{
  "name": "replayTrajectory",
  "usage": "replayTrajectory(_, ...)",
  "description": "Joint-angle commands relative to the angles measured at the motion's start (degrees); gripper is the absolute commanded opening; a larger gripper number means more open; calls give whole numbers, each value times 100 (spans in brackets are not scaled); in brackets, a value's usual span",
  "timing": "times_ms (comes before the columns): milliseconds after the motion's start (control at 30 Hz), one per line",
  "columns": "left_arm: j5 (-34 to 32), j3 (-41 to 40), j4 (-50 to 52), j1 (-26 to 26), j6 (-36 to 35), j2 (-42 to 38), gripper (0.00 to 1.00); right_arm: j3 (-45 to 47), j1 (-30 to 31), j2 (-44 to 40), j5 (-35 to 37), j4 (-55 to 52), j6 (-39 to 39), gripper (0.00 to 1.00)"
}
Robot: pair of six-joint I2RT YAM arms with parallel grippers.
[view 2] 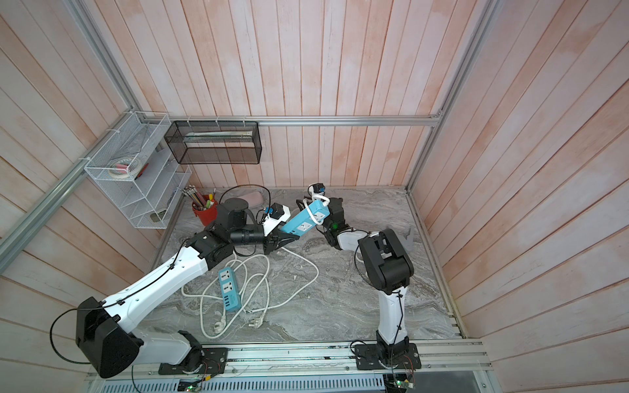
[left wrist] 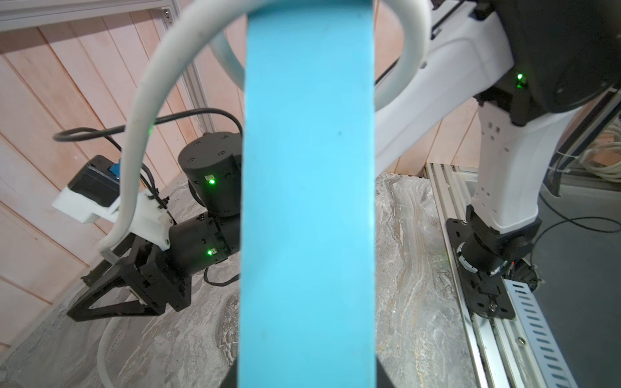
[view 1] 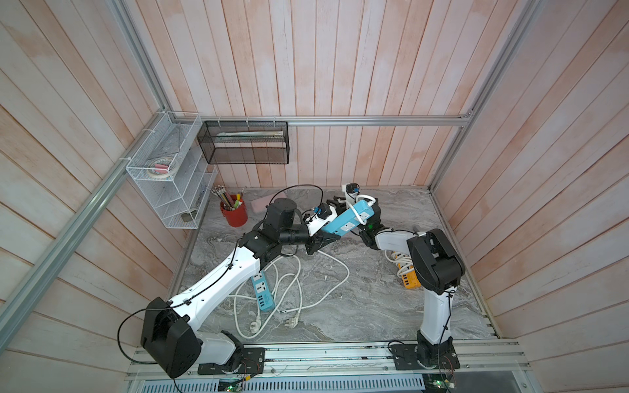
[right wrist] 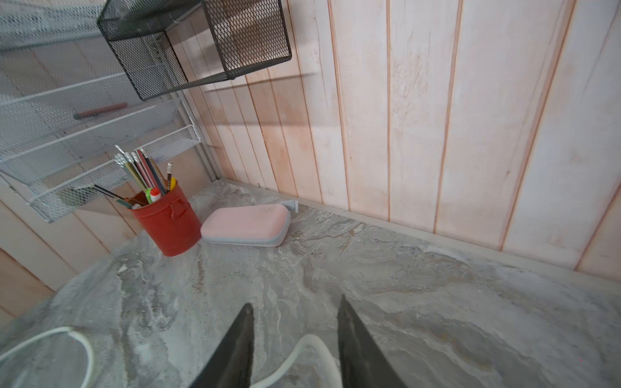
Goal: Wrap the cord around the power strip
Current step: Wrap the power cord around the power strip.
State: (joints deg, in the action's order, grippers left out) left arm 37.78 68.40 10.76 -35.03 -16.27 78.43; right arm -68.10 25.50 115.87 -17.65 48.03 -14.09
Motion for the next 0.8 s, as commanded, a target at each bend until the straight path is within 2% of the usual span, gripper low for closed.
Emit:
replayTrajectory(0, -384, 187, -811, 44, 498, 30, 0, 134, 93, 70, 378, 109, -160, 26)
replayTrajectory(100, -810, 228, -935, 143, 652, 100, 0, 376, 207, -124, 504, -224, 58, 16)
replayTrajectory(233, -1162, 298, -991, 477, 849, 206, 0, 715, 393, -500, 695, -917, 538, 7)
replayTrajectory(367, -1714, 533, -507, 946, 764, 352, 0, 1236, 491, -1093, 1157, -1368, 965, 0)
replayTrajectory(467, -2044, 737, -72, 1419, 761, 464, 0, 1523, 559, -1528, 1688, -1755, 1408, 0)
replayTrajectory(567, -2660, 998, 427, 1542, 491, 743, 0, 1649, 913, -1904, 2380, -2039, 2401, 0)
replayTrajectory(633, -2988, 1256, 919, 1547, 274, 1046, 0, 1655, 1305, -2090, 3117, -2109, 3286, 0)
replayTrajectory(700, -3190, 1431, 1353, 1543, 105, 1338, 0, 1623, 1566, -2220, 3684, -2085, 4108, 0)
replayTrajectory(767, -3294, 1539, 1707, 1522, -25, 1589, 0, 1570, 1698, -2402, 3946, -1992, 4719, 0)
